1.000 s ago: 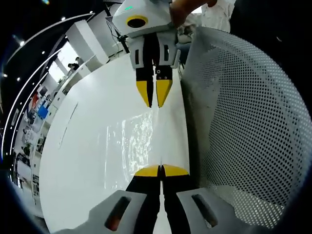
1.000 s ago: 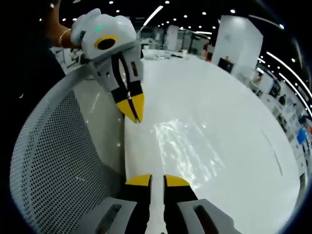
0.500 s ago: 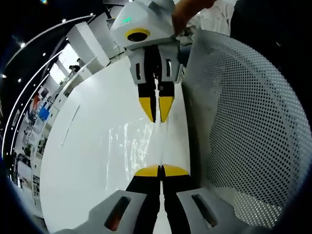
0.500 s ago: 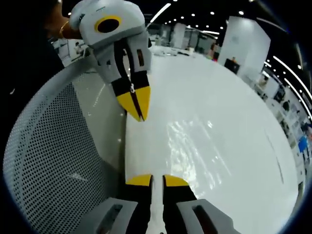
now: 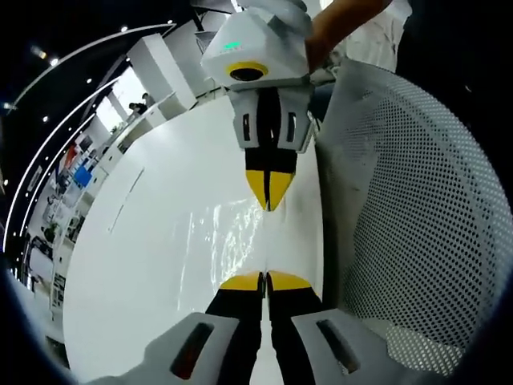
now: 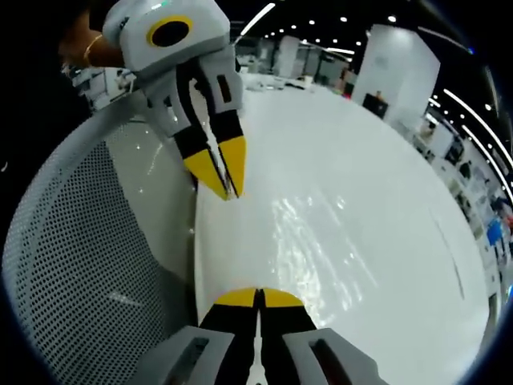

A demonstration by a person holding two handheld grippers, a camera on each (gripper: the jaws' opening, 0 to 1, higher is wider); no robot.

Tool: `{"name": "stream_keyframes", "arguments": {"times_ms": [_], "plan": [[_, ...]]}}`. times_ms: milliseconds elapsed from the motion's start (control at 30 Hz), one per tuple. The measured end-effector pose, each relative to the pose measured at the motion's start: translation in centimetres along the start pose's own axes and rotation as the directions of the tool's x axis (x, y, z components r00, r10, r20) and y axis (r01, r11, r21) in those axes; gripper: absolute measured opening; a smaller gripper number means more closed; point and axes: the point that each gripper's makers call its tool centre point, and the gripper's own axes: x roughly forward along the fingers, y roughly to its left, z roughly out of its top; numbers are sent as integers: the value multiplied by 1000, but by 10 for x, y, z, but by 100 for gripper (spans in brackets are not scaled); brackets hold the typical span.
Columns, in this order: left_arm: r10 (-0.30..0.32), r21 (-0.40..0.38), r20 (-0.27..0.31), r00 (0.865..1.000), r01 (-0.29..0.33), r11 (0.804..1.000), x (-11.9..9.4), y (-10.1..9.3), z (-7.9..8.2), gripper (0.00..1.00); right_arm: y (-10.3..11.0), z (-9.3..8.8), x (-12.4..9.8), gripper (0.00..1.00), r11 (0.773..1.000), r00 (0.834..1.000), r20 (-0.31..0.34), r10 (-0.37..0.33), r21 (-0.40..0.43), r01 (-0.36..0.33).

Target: Open the resealable bag by pulling the two sides of the seal apart until the entire bag opening is separated and visibly accessible.

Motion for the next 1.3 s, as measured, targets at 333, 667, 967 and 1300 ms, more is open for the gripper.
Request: {"name": "stream_keyframes", "arguments": {"times_ms": [333, 667, 967, 1300], "plan": [[34, 18, 36, 999, -34, 999, -2, 9, 15, 21, -4, 17, 6, 0, 1000, 1000, 25, -8, -6, 8], [-2, 55, 60, 998, -1, 998, 2, 1, 27, 13, -10, 24, 6, 0, 1000, 999, 31, -13, -15, 13], [-1, 76, 2, 1000, 1, 997, 13, -2, 14, 12, -6, 36, 5, 0, 999, 999, 46, -8, -32, 9], [29, 72, -37, 999, -26, 997, 15, 2, 4, 2, -4, 45, 8, 0, 998, 998, 60, 3, -59, 0]]}}
